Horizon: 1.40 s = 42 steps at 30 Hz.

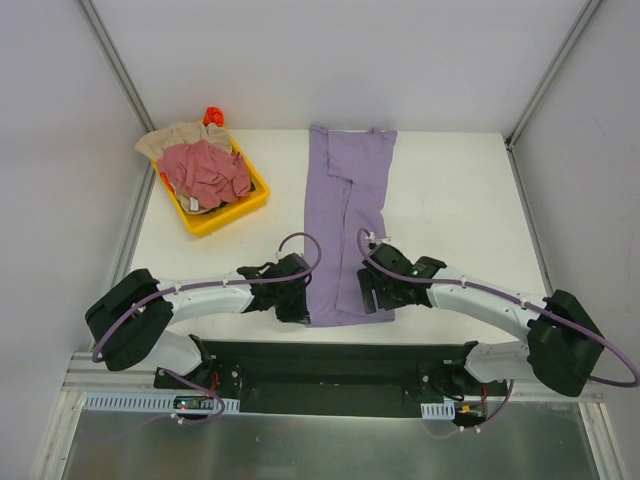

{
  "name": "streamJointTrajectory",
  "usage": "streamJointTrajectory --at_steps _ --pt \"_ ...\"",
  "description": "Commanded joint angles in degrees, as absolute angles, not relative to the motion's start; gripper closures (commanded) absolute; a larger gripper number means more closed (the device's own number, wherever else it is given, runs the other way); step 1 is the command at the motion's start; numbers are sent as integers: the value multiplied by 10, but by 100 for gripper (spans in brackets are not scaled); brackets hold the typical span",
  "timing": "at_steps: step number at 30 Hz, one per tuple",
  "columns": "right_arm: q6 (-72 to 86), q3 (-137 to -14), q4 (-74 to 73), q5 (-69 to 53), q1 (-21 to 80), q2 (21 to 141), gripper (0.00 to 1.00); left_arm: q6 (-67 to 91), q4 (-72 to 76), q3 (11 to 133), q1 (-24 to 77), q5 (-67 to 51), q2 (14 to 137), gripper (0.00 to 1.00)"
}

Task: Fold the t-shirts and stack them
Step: Grab the bottom of the folded rectangular tshirt with both arms

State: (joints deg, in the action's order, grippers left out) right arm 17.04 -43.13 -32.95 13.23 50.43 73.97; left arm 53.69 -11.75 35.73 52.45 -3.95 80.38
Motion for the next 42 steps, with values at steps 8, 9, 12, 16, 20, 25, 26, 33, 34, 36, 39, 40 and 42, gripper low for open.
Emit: streamJointTrajectory --at_steps 8,9,12,16,20,25,26,33,34,36,39,40,42 --pt "145 -487 -276 88 537 852 40 529 -173 335 526 -7 835 100" --pt "147 -490 -279 89 537 861 44 528 -173 335 526 -9 836 100" --pt "156 -490 -284 94 537 880 47 529 -174 333 526 -8 834 100" --pt "167 -485 -302 112 537 891 66 530 -174 330 526 -5 831 100" --pt "178 -484 -326 136 537 889 80 531 -174 330 526 -5 833 100" --pt "184 -483 -346 151 537 863 81 532 -178 329 526 -4 831 100" --pt "185 -483 -351 155 537 857 83 531 -178 329 526 -4 831 100" --pt "191 -480 -385 177 536 833 81 529 -185 328 526 -4 825 100" --pt "191 -477 -385 176 535 834 81 530 -185 327 526 -4 824 100" --pt "193 -473 -385 170 536 838 84 529 -185 327 526 -4 824 100" --pt "195 -468 -381 161 536 849 86 530 -185 328 526 -4 824 100" --pt "194 -465 -379 157 536 853 86 528 -186 327 526 -4 824 100" --pt "192 -461 -367 147 537 854 82 528 -185 328 526 -4 824 100"
